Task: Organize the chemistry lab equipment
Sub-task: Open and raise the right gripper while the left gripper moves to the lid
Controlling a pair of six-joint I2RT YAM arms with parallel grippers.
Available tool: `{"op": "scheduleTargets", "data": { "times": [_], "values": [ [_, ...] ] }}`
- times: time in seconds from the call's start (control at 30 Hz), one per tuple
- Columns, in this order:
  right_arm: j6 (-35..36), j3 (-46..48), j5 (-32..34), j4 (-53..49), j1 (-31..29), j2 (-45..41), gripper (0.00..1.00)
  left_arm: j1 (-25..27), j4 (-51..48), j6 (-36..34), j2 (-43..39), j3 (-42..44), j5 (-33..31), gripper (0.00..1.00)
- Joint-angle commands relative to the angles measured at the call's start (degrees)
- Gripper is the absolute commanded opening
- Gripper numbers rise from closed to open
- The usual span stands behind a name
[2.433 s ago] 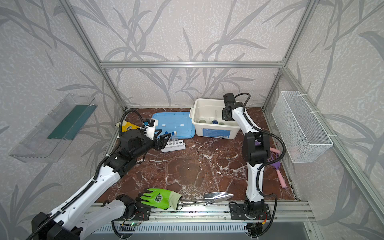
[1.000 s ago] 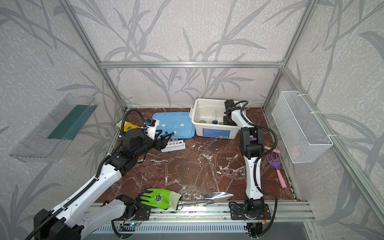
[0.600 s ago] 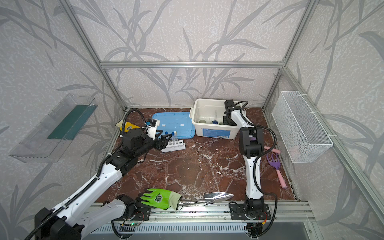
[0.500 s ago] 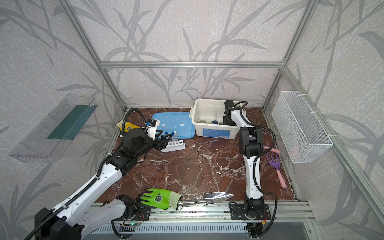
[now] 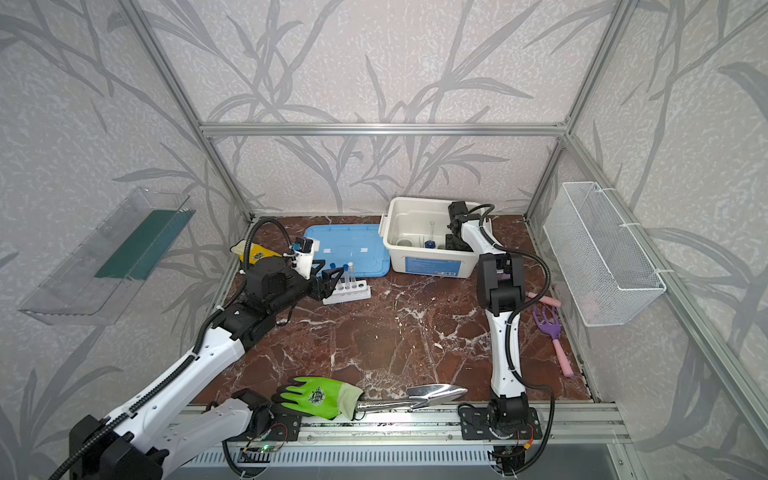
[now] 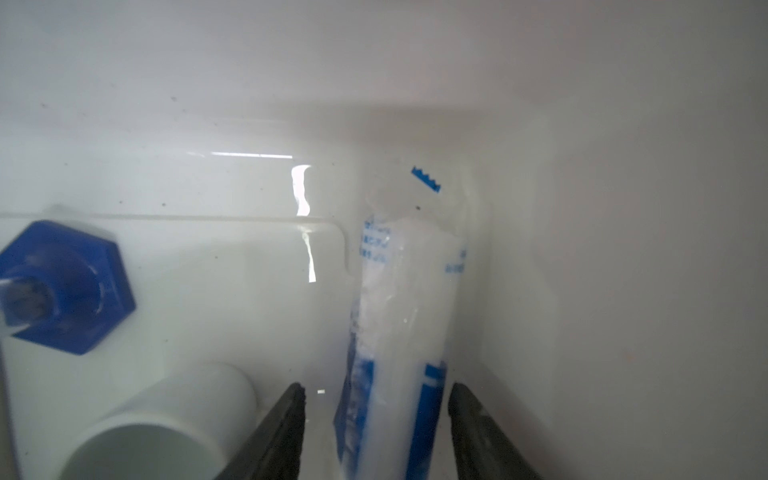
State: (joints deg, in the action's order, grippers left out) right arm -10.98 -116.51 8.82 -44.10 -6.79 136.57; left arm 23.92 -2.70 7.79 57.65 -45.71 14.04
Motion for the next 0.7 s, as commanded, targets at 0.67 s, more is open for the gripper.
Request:
{"op": "scheduleTargets", "data": {
  "times": [0.67],
  "values": [
    [4.2, 6.1, -1.2, 5.2, -5.5, -26.9, 0.69, -8.9, -1.8, 11.5, 3.1, -8.7, 4.3, 0.68]
  ]
}}
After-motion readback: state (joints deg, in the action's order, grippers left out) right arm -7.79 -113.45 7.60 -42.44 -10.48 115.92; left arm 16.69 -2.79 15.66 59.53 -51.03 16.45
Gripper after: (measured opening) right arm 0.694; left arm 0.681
